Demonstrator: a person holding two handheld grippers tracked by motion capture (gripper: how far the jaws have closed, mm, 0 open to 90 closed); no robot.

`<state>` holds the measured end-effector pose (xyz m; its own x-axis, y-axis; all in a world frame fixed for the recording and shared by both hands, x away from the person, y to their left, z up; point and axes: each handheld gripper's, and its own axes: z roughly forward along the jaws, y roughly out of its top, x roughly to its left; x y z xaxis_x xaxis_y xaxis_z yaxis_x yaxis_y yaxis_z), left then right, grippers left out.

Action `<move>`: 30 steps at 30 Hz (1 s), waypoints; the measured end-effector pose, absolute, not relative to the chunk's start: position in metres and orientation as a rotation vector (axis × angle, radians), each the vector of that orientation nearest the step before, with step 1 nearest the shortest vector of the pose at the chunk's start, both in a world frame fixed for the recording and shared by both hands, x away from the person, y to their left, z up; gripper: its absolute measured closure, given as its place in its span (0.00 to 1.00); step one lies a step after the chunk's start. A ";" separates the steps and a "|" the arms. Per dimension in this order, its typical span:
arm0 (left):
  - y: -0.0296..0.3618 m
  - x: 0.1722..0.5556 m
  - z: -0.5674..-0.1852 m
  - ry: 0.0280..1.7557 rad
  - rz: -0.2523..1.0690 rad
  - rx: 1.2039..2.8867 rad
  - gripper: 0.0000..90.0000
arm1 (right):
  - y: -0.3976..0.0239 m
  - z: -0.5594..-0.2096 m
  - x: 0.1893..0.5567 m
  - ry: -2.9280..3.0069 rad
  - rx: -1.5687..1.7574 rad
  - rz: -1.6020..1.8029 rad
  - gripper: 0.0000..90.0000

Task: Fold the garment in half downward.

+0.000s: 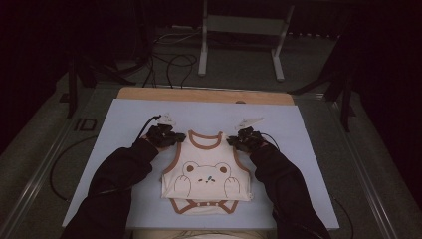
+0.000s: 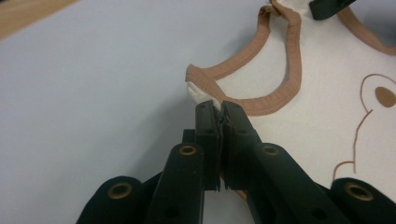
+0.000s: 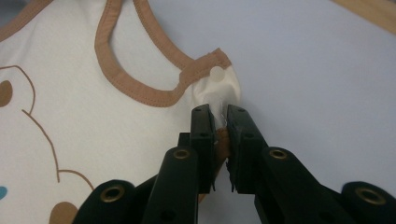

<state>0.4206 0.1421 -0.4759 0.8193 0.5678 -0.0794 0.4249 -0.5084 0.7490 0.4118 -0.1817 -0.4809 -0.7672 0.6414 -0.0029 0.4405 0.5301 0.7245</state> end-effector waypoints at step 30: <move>0.149 0.432 -0.408 0.683 0.356 2.083 0.97 | -0.183 -0.409 0.427 2.335 0.838 1.140 0.91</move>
